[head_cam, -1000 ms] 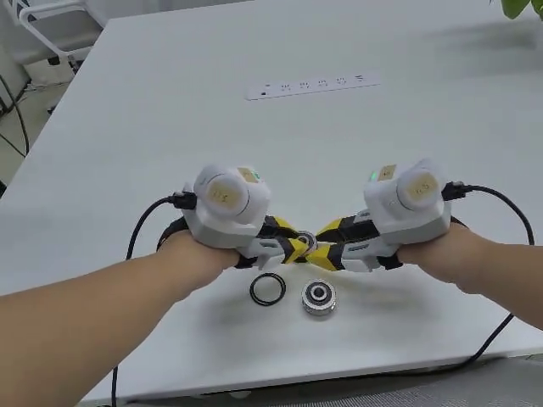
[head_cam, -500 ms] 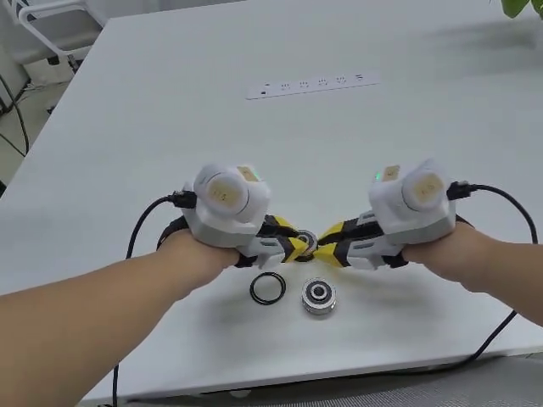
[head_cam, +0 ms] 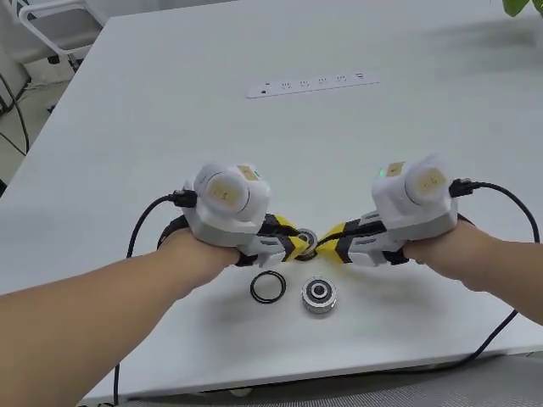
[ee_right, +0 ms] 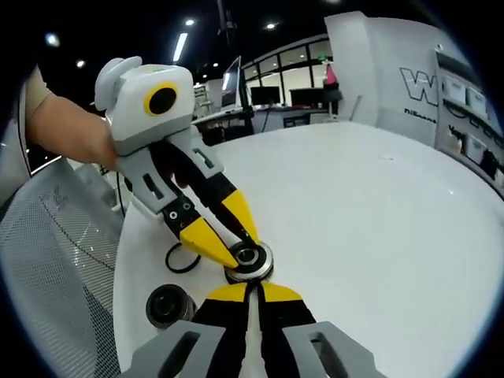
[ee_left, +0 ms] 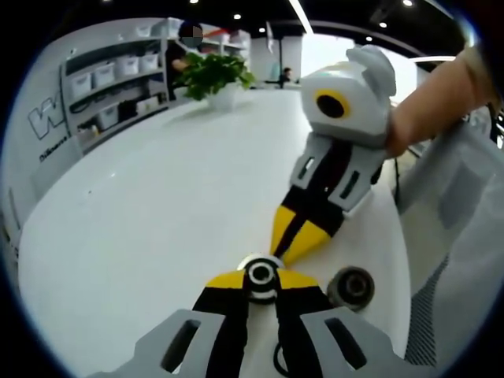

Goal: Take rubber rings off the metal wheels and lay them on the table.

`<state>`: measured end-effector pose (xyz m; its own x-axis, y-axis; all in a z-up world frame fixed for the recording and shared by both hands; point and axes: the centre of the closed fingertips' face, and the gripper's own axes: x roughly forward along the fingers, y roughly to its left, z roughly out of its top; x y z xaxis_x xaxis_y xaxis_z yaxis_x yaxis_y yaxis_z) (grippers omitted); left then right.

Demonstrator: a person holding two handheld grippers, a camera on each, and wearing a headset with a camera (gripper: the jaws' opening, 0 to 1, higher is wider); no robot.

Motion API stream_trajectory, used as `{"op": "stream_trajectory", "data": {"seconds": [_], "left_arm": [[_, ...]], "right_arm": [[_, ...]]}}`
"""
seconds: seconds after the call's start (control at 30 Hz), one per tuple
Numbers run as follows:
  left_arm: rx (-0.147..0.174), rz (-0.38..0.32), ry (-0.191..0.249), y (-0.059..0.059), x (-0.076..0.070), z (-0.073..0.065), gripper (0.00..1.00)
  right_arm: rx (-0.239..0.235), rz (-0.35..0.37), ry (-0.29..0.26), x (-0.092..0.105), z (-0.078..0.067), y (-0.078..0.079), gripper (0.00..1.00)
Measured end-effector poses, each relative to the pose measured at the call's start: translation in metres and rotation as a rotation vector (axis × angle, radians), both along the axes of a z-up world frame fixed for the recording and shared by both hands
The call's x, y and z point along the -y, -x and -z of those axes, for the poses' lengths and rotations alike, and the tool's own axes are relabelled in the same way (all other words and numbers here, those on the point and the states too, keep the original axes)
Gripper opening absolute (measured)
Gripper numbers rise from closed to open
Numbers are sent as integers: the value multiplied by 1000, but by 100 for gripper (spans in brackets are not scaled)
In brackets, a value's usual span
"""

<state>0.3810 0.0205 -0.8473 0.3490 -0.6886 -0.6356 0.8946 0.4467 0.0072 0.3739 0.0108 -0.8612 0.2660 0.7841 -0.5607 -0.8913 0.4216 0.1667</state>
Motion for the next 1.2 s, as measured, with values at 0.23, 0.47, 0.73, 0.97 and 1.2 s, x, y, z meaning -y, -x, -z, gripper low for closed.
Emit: {"op": "stream_trajectory", "data": {"seconds": [0.23, 0.47, 0.73, 0.97, 1.2], "left_arm": [[2, -3, -2, 0, 0, 0, 13], [0, -11, 1, 0, 1, 0, 12], [-1, -23, -6, 0, 2, 1, 12], [4, -30, -17, 0, 2, 1, 11], [5, -34, -29, 0, 2, 1, 11]], "right_arm": [[-106, 83, -66, 4, -3, -4, 0], [-209, 189, -165, 4, -9, -7, 0], [-241, 229, -215, 3, -14, -7, 0], [-226, 220, -205, 0, -18, -6, 0], [-215, 185, -205, -9, -22, -1, 0]]}}
